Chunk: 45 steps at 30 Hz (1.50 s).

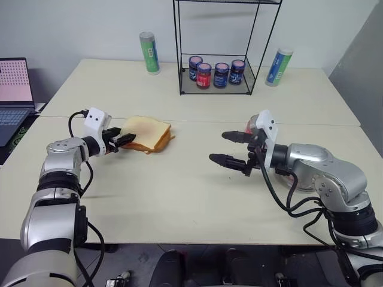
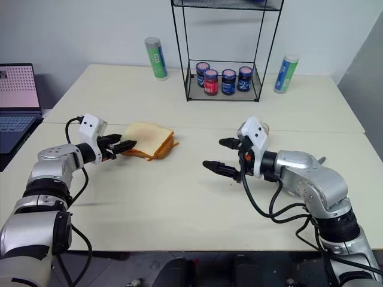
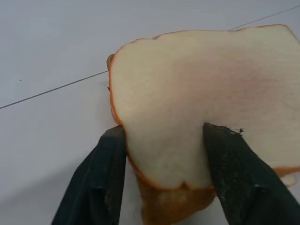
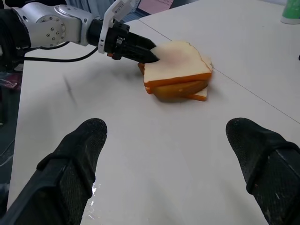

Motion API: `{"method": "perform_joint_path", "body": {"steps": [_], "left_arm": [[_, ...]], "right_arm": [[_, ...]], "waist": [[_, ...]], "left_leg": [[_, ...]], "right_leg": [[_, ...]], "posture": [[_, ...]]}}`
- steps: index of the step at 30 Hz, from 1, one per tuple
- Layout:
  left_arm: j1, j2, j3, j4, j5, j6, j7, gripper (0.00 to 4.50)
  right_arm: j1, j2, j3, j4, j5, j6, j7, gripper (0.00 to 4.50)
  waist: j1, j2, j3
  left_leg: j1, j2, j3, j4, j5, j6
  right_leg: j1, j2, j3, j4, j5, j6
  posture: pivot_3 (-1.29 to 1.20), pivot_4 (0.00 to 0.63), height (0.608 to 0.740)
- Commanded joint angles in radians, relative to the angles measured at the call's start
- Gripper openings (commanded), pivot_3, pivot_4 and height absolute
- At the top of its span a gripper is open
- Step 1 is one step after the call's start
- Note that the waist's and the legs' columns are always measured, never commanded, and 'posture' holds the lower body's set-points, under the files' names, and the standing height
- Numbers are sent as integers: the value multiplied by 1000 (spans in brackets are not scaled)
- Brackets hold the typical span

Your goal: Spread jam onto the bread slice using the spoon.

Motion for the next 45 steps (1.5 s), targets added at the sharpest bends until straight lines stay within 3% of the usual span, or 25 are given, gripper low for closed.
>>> {"method": "perform_joint_path", "body": {"steps": [1, 9, 19, 25, 30, 35, 39, 45], "left_arm": [[-26, 6, 9, 2, 14, -27, 7, 1682], [-19, 14, 16, -28, 13, -34, 5, 24], [-32, 59, 59, -241, -60, 99, -64, 6], [-33, 79, 63, -589, -219, 414, -191, 6], [-8, 70, 2, -846, -320, 597, -277, 6], [-7, 25, -65, -1033, -447, 744, -338, 6], [61, -26, -155, -1095, -437, 728, -349, 6], [147, -126, -389, -944, -152, 352, -311, 6]], "right_arm": [[-25, 7, -37, -27, 4, -4, -2, 4500], [-29, 8, -42, -6, -14, -21, 11, 4500], [-7, -3, -76, 0, -17, -32, 12, 4500], [25, -41, -125, -36, 2, -6, 12, 4500], [69, -130, -202, -98, 63, 58, 38, 4500], [185, -299, -338, -200, 172, 163, 104, 4500], [259, -345, -435, -249, 244, 218, 79, 4500], [335, -327, -484, -317, 306, 248, 6, 4500]], "waist": [[0, 0, 0], [0, 0, 0], [0, 0, 0], [1, 0, 0], [1, 0, 0], [1, 1, 1], [0, 1, 1], [-2, 2, 0]], "left_leg": [[0, 0, 0, 0, 0, 0], [0, 0, 0, 0, 0, 0], [-1, 0, 0, 0, 0, 0], [-1, 0, -1, 0, 0, 0], [-1, 0, -1, 0, 0, 0], [0, 0, -1, 0, 0, 0], [3, 0, -1, 0, 0, 0], [9, 1, 0, -1, 0, 0]], "right_leg": [[0, 0, 0, 0, 0, 0], [0, 0, 0, 0, 0, 0], [0, 0, 0, 0, 0, 0], [0, 0, 0, 0, 0, 0], [1, 0, 1, 0, 0, 0], [2, 1, 1, -1, 0, 0], [5, 1, 1, -1, 0, 0], [9, 4, 3, -1, -1, -1]], "posture": [[0, 150, 740], [0, 150, 740], [0, 150, 740], [0, 150, 740], [0, 150, 740], [0, 150, 740], [0, 150, 740], [0, 150, 740]]}}
